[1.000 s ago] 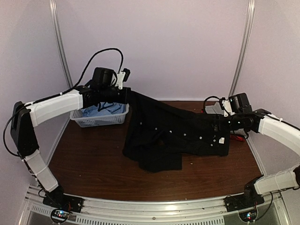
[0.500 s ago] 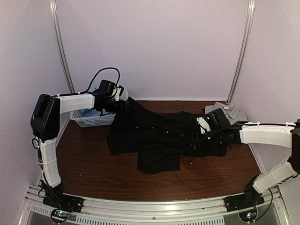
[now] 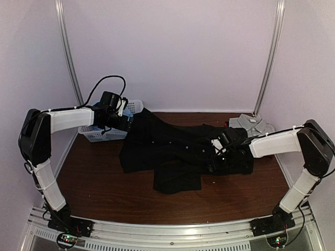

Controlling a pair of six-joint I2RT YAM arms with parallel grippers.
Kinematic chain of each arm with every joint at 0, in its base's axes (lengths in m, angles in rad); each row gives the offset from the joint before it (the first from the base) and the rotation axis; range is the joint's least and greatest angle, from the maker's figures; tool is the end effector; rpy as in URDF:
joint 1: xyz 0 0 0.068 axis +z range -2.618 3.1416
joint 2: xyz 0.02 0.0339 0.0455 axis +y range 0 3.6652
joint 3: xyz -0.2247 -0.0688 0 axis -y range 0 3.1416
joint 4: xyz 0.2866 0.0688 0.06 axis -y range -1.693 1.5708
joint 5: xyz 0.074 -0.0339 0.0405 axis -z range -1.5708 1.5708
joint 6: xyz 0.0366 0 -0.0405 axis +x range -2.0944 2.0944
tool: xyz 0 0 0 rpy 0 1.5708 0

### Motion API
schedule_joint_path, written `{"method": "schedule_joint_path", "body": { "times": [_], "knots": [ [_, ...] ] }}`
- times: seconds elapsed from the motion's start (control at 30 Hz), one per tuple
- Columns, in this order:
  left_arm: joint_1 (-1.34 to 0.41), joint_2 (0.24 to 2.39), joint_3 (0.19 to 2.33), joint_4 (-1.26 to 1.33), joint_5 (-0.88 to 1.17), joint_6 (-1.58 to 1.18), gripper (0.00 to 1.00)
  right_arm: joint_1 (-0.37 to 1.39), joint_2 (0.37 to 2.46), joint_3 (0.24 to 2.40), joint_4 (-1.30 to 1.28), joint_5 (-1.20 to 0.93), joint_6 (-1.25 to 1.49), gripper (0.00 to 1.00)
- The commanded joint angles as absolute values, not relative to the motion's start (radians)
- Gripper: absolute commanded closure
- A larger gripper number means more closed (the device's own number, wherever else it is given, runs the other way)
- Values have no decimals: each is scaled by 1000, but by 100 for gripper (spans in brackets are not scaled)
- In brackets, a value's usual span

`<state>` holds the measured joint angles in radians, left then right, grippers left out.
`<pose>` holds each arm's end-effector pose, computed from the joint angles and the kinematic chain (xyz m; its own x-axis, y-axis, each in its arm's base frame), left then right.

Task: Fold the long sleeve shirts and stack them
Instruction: Move the bin to the corner of the board.

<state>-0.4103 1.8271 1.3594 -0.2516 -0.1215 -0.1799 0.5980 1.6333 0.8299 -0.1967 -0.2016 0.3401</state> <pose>0.4078 -0.1726 0.1825 -0.6503 0.0892 -0.7544 0.1992 0.9784 -0.0560 0.2732 0.1950 0.0807 -0.8695 -0.1968 -0.4531 -0.3723 0.8640 0.3391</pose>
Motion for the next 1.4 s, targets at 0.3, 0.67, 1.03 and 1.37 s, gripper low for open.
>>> {"method": "schedule_joint_path", "body": {
  "times": [0.3, 0.67, 1.03, 1.37],
  "knots": [
    [-318, 1886, 1298, -275, -221, -109, 21, 600, 1653, 865, -192, -184, 316, 25],
    [-290, 1898, 1307, -356, -400, -32, 10, 599, 1667, 898, -218, -188, 304, 25],
    [-280, 1873, 1281, -379, -588, -66, 2, 599, 1716, 926, -225, -184, 292, 25],
    [-184, 1962, 1355, -318, -651, 36, 2, 599, 1698, 930, -264, -158, 296, 26]
  ]
}}
